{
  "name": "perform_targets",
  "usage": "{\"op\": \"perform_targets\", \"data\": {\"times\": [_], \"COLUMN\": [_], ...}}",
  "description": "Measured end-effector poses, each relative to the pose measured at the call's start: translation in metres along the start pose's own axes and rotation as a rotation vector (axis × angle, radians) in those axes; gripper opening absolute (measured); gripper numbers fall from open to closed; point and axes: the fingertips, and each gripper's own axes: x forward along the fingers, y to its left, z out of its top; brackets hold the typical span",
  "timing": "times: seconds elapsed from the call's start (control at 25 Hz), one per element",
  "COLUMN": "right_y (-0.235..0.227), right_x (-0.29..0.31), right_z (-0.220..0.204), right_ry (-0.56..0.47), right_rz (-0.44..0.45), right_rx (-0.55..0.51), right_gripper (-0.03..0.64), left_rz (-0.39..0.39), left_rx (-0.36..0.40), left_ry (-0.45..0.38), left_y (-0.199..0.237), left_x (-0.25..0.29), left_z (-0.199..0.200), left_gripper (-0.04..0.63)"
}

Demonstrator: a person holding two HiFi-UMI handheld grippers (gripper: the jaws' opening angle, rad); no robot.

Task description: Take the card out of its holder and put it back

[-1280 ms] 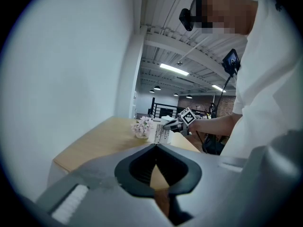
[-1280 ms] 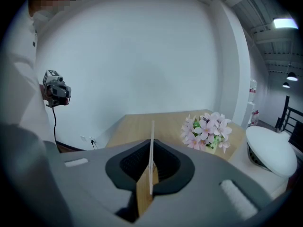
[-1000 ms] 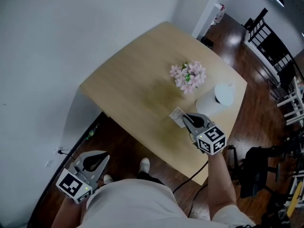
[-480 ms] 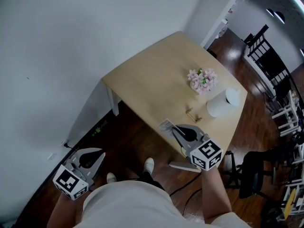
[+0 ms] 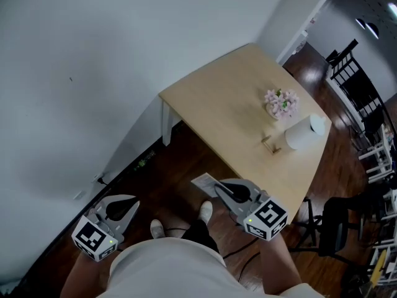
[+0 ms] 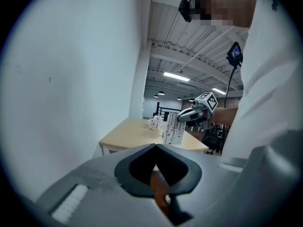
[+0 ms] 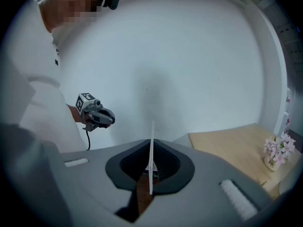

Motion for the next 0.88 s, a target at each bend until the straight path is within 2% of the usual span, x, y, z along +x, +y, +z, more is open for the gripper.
{"op": "perform_targets", "data": {"times": [0.2, 0.44, 0.6, 0.88], "right_y": [0.007, -0.025, -0.066, -0.179], "right_x": [-0.008, -0.033, -0.058, -0.118], "right_z": [0.001, -0.004, -0.012, -0.042], "right_ry": [-0.001, -0.009, -0.010, -0.002], "right_rz": [-0.007, -0.057, -0.090, -0.199], "right_rx": [0.005, 0.021, 0.033, 0.060], "right_gripper": [0.020, 0.021, 0.021, 0.020], "left_rz": [-0.014, -0.055, -0.068, -0.103], "left_rx": [-0.014, -0.012, -0.014, 0.012], "left_ry": [-0.033, -0.051, -0.046, -0.048], "left_y": [0.001, -0.010, -0.019, -0.044], "left_x": [0.002, 0.028, 0.058, 0.139], "left_z": [0.006, 0.021, 0.039, 0.075], "left_gripper": [0.006, 0.006, 0.008, 0.011]}}
